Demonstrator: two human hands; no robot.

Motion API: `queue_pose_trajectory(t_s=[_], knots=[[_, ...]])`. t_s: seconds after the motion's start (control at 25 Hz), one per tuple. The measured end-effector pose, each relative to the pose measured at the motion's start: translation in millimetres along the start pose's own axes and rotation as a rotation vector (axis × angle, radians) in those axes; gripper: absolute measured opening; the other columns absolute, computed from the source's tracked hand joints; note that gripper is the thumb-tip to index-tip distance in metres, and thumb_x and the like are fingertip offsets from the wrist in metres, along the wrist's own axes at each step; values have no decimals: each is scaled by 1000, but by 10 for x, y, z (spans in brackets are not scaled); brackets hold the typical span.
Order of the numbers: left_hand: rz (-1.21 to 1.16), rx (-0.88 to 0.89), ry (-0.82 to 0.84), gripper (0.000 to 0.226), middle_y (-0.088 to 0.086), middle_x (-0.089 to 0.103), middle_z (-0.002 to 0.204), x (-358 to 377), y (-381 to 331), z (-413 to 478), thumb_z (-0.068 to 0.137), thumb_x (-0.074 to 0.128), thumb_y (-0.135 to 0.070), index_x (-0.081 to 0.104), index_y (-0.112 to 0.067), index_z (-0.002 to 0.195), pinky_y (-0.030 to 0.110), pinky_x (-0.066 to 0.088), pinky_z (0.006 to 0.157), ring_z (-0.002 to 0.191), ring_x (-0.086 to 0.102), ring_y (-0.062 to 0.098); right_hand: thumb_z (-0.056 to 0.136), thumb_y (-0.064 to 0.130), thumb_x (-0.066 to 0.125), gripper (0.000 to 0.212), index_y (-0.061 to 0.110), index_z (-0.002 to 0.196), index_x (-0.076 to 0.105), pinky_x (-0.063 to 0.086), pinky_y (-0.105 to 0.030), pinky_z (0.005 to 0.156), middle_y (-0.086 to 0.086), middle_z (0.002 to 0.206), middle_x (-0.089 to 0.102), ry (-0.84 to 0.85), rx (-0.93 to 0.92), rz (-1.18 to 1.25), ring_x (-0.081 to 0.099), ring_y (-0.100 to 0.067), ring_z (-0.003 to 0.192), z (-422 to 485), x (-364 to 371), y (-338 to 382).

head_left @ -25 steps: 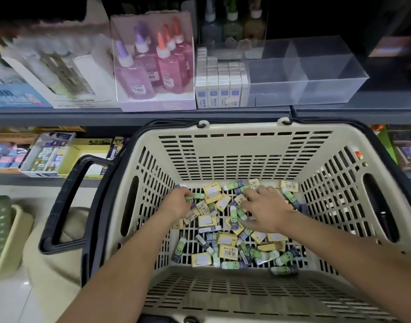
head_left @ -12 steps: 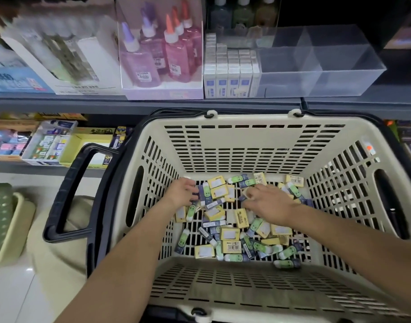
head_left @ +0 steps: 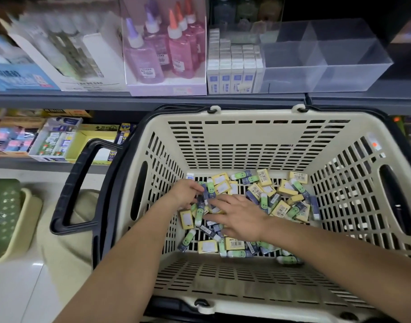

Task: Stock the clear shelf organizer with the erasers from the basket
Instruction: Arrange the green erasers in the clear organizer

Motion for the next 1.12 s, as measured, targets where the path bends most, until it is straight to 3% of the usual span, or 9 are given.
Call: queue_pose_trajectory(t_s=[0.12, 0.24, 0.4, 0.48, 0.64, 0.8, 0.92, 1.04, 1.12], knots=[[19, 89, -146, 36, 16, 56, 123, -156, -102, 21, 94, 33, 4, 55, -4, 121, 31, 48, 76, 91, 59, 27, 95, 44, 38, 47, 34, 140, 33, 19, -42, 112, 1, 153, 22, -5, -46, -65, 16, -25, 141, 115, -3, -17], [40, 125, -230, 36, 21, 51, 132, -271, -113, 54, 92, 39, 4, 52, -2, 126, 37, 44, 98, 119, 51, 34, 97, 46, 31, 37, 35, 128, 48, 24, -40, 104, 7, 143, 36, -6, 30, -150, 33, -22, 128, -120, -36, -418], [282, 114, -177, 47, 18, 39, 141, -90, -43, 87, 93, 40, 2, 34, -3, 139, 35, 39, 99, 124, 45, 33, 95, 50, 32, 38, 35, 113, 62, 17, -37, 104, 10, 133, 45, 66, 189, -123, 34, -18, 127, -474, -11, -719], [445, 149, -235, 45, 20, 40, 136, -11, -29, 112, 91, 45, 2, 36, -3, 135, 36, 42, 93, 117, 48, 34, 95, 46, 35, 36, 31, 110, 64, 27, -34, 102, 7, 127, 50, 35, 256, 11, 43, -17, 119, -465, -125, -772], [692, 218, -315, 51, 19, 39, 131, 106, 43, 178, 84, 48, 8, 35, -3, 132, 37, 41, 92, 117, 44, 33, 97, 27, 40, 28, 15, 111, 61, 49, -37, 86, -9, 114, 55, -97, 675, 253, 56, -27, 102, -595, -348, -1078], [596, 168, -338, 39, 20, 43, 126, 159, -30, 291, 85, 54, 4, 40, 0, 122, 35, 43, 85, 109, 50, 33, 94, 13, 40, 31, 8, 125, 41, 46, -36, 75, -19, 130, 39, 170, 1055, 403, 55, -35, 104, -793, -204, -1063], [518, 101, -304, 30, 21, 54, 110, 200, -14, 306, 89, 56, -4, 41, 0, 114, 34, 43, 65, 90, 57, 31, 94, 31, 45, 48, 13, 136, 32, 41, -38, 92, -15, 134, 43, 203, 1000, 414, 47, -34, 118, -801, -114, -985], [620, 127, -360, 32, 20, 47, 117, 223, 26, 280, 89, 58, -6, 41, -3, 116, 37, 45, 72, 98, 55, 33, 90, 35, 54, 60, 23, 142, 27, 33, -41, 105, -11, 140, 40, 249, 876, 419, 36, -32, 129, -809, -87, -940], [613, 129, -349, 32, 20, 50, 114, 188, 10, 295, 88, 61, -11, 43, -3, 112, 38, 45, 72, 98, 56, 34, 90, 33, 56, 56, 31, 140, 32, 35, -37, 102, -6, 141, 40, 245, 814, 461, 35, -30, 130, -801, -82, -906]])
Point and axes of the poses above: each hand's wrist, its own z-axis towards the middle knuckle, its own x-axis out of the palm, y = z × x, the point moved 2 cm from there along z, towards the middle knuckle
